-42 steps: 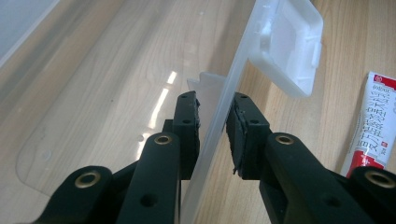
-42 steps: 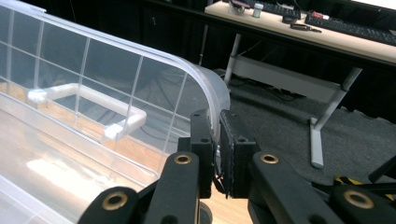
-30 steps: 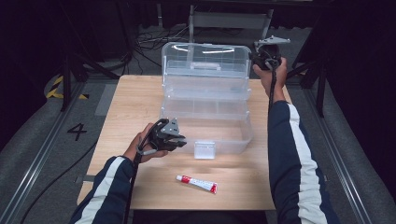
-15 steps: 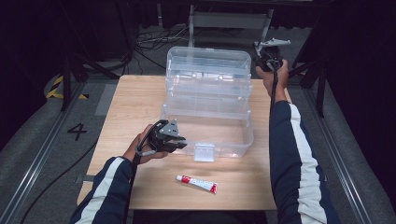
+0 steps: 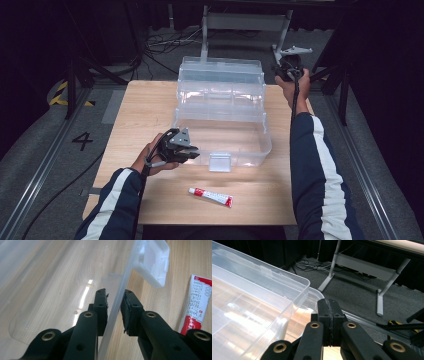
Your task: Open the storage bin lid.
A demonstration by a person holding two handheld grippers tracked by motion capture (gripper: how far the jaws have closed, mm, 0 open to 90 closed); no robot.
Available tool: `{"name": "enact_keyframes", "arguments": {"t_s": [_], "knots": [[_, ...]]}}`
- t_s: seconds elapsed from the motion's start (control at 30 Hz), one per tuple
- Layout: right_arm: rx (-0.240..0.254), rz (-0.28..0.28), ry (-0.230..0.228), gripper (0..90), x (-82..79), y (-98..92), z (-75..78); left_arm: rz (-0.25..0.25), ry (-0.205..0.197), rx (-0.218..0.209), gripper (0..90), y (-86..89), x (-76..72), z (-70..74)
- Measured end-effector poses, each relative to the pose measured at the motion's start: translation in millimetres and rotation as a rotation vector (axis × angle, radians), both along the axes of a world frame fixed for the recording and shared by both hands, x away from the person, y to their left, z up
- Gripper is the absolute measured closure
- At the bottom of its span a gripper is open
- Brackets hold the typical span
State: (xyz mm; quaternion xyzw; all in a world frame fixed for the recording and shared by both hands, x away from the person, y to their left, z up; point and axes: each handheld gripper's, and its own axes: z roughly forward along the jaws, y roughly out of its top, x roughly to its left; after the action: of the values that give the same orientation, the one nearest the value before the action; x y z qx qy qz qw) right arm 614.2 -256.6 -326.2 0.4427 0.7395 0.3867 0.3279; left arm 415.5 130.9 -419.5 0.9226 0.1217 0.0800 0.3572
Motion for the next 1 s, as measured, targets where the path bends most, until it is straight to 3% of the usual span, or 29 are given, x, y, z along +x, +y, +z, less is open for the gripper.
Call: {"name": "enact_keyframes", "arguments": {"t_s": [0.27, 0.53, 0.77, 1.0], "knots": [[-0.012, 0.048, -0.017, 87.8, -18.5, -3.3, 6.9, 0.003, -0.013, 0.006, 75.1, 0.5, -0.6, -0.5], [-0.029, 0.143, -0.034, 90.0, -62.0, -7.7, 7.0, 0.009, -0.030, 0.024, 75.1, -0.4, -2.8, 1.7], [-0.035, 0.156, -0.062, 90.0, -87.4, -14.8, 9.6, 0.019, -0.037, 0.032, 74.4, -0.8, -4.1, 2.0], [-0.035, 0.223, -0.058, 89.9, -114.4, -17.2, 9.7, 0.028, -0.035, 0.027, 73.8, -1.2, -4.5, 1.7]]}}
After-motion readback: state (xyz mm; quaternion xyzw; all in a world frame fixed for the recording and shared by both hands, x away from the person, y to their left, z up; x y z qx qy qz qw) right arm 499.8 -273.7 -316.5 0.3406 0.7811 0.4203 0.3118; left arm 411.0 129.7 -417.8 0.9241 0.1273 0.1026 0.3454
